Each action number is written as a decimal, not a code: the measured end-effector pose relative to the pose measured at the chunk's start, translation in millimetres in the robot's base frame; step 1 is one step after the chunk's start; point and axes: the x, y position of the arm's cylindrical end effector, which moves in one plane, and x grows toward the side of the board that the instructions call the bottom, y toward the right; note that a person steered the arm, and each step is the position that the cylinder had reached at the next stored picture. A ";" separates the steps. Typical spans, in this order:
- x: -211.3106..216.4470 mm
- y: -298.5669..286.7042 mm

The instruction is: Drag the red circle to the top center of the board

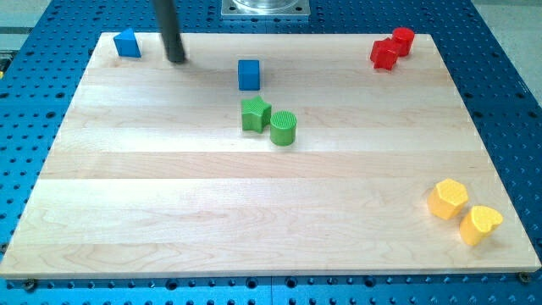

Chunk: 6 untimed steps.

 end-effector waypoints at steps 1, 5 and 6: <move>-22.6 91.3; 66.5 307.0; 52.6 419.0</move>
